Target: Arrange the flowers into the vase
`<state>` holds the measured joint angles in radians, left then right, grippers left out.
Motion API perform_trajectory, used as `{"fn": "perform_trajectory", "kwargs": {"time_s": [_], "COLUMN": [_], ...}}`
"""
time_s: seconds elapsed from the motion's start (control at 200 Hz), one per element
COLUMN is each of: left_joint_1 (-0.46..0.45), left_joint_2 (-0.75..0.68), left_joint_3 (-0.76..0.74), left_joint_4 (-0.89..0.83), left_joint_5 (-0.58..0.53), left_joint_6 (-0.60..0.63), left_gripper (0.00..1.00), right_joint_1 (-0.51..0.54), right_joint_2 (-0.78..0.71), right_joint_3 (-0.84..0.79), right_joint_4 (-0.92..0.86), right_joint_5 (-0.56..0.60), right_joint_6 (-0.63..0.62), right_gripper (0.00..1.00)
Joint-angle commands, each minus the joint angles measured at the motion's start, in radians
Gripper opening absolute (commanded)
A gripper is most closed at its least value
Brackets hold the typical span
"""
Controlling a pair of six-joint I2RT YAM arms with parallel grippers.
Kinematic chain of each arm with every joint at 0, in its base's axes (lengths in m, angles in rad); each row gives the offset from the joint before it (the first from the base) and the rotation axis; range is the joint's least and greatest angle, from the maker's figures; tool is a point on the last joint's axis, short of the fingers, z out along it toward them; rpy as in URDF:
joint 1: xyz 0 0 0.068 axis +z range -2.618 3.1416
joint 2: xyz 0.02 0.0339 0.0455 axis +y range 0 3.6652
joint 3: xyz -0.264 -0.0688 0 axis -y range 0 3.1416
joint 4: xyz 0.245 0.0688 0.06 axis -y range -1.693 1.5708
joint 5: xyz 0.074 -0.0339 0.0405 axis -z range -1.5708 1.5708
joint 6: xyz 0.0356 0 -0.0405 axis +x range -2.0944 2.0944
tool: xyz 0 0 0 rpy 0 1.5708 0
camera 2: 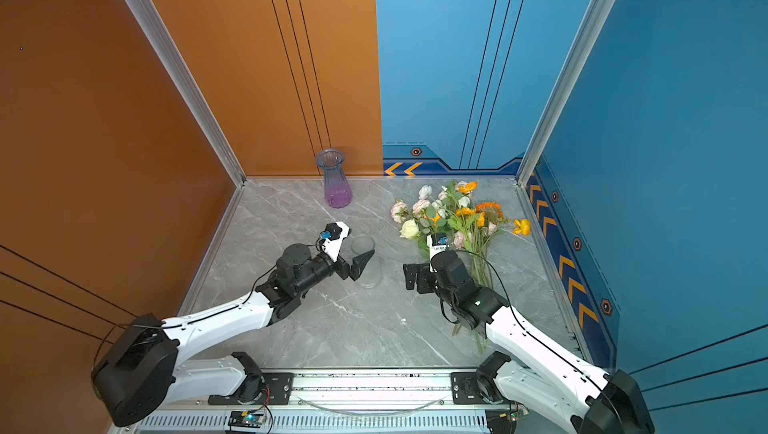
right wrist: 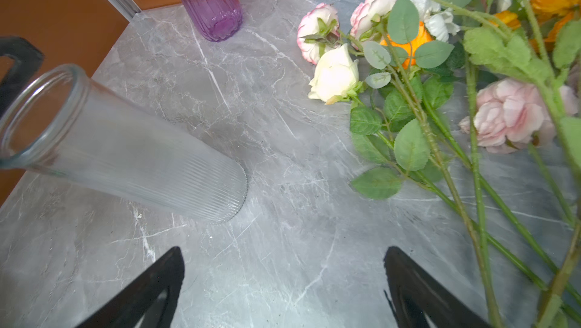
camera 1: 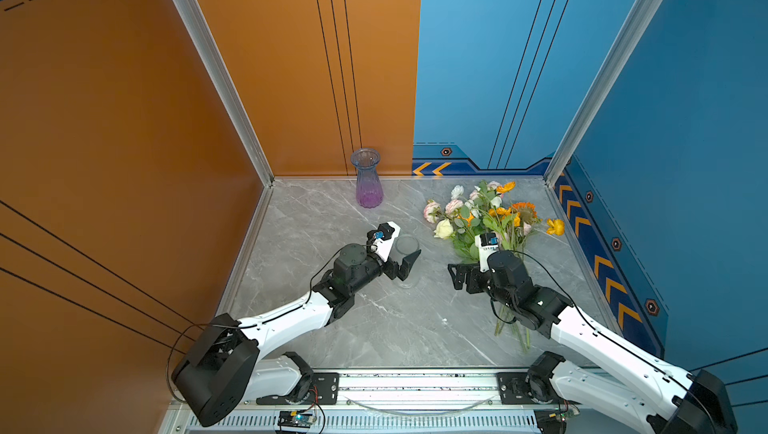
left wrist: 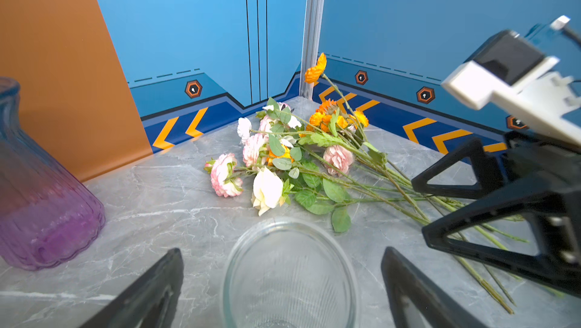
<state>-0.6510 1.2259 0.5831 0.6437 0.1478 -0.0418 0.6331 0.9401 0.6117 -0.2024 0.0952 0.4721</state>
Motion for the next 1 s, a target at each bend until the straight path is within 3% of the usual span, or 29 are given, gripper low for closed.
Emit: {"fn": "perform_trajectory", "kwargs": {"time_s": [0.0, 0.1, 0.3, 0.41, 0.485, 0.566, 0.681, 0.756, 0.991], "left_joint_1": [0.033, 0.047, 0.064, 0.077, 0.066, -0.016, -0.157, -0.197, -0.2], "left_joint_2": [-0.047, -0.052, 0.028, 0.089, 0.106, 0.121, 0.139, 0.148, 0.139], "left_joint_3": [0.07, 0.191, 0.576, 0.666, 0.646, 0.625, 0.641, 0.668, 0.667], "left_joint_4": [-0.095, -0.27, -0.748, -0.823, -0.823, -0.823, -1.006, -1.079, -1.084], "left_joint_5": [0.126, 0.279, 0.595, 0.677, 0.668, 0.54, 0.408, 0.314, 0.318], "left_joint_6": [0.028, 0.11, 0.4, 0.408, 0.342, 0.298, 0.444, 0.492, 0.507], "left_gripper": [0.98, 0.98, 0.98, 0.98, 0.98, 0.98, 0.98, 0.98, 0.98], "right_joint_1": [-0.027, -0.057, -0.168, -0.186, -0.187, -0.19, -0.211, -0.221, -0.257], "right_joint_2": [0.001, 0.003, 0.036, 0.044, 0.046, 0.056, 0.141, 0.219, 0.429], "right_joint_3": [0.012, 0.022, 0.069, 0.098, 0.114, 0.106, 0.117, 0.148, 0.244], "right_joint_4": [-0.036, -0.069, -0.22, -0.306, -0.36, -0.372, -0.37, -0.37, -0.34], "right_joint_5": [-0.03, -0.019, -0.011, 0.039, 0.08, 0.1, 0.13, 0.148, 0.175], "right_joint_6": [-0.001, -0.006, -0.02, -0.044, -0.061, -0.079, -0.117, -0.143, -0.201], "right_gripper": [1.0, 1.0, 1.0, 1.0, 0.96, 0.85, 0.63, 0.56, 0.42]}}
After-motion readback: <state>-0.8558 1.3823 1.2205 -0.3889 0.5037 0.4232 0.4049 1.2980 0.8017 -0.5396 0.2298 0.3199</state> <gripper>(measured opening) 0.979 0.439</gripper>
